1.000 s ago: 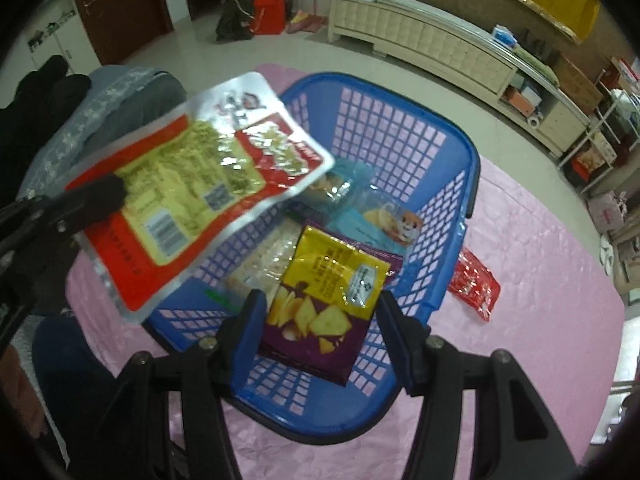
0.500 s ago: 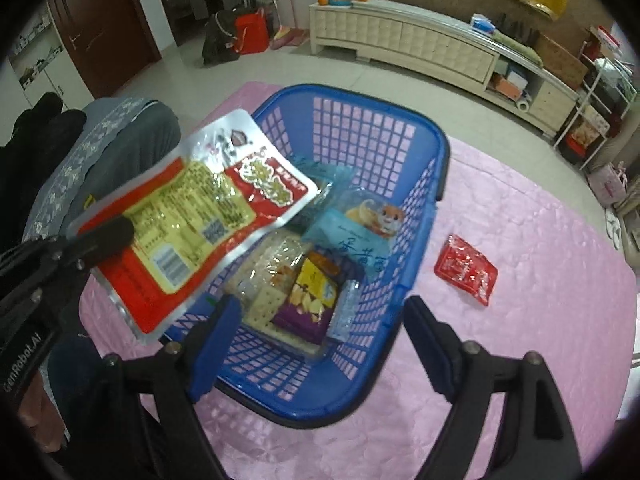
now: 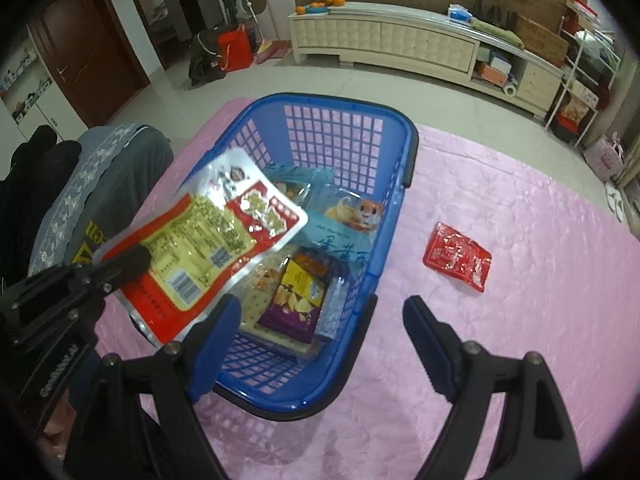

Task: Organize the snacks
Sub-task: 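Lower the red-and-white pouch into the basket and open the left tool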

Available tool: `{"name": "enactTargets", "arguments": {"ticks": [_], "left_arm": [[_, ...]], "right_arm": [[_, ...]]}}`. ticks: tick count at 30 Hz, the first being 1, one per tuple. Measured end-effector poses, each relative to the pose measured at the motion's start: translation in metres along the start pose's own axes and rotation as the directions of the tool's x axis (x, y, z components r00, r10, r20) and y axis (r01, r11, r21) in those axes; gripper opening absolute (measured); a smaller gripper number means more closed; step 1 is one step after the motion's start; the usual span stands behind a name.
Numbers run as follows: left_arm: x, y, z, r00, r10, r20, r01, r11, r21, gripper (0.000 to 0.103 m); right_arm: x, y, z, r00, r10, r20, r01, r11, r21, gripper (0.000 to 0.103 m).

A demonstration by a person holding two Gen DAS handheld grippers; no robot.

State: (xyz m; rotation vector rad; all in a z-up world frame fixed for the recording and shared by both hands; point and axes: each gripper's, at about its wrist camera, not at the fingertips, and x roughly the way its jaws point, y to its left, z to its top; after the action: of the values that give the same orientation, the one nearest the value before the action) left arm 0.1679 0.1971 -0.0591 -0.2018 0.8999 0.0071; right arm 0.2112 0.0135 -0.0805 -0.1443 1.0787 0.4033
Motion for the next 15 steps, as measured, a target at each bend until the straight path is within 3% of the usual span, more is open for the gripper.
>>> {"name": "enactTargets", "arguments": {"ticks": [7,11,13,15], "left_arm": [[0.009,-0.002,-0.005,1.0,-0.023,-0.004,0.023,1.0,0.015,0.0],[0.012,0.005,-0.007,1.0,-0.031,-0.006,0.03,0.999,-0.022,0.001],[0.015,0.012,-0.008,0.999,-0.037,-0.027,0.035,0.998,-0.057,0.022],[0.013,0.017,-0.011,0.995,-0.101,-0.026,0.098,0.992,-0.084,0.04]], "right_arm": [[0.004,-0.002,0.0,1.0,-0.01,-0.001,0.01,1.0,0.022,0.086],[0.005,-0.003,0.002,1.0,-0.009,-0.004,0.01,0.999,0.053,0.086],[0.004,0.0,0.002,1.0,-0.011,0.001,0.011,0.999,0.046,0.086],[0.006,0.004,0.0,1.0,-0.013,-0.004,0.013,1.0,0.028,0.086]]}}
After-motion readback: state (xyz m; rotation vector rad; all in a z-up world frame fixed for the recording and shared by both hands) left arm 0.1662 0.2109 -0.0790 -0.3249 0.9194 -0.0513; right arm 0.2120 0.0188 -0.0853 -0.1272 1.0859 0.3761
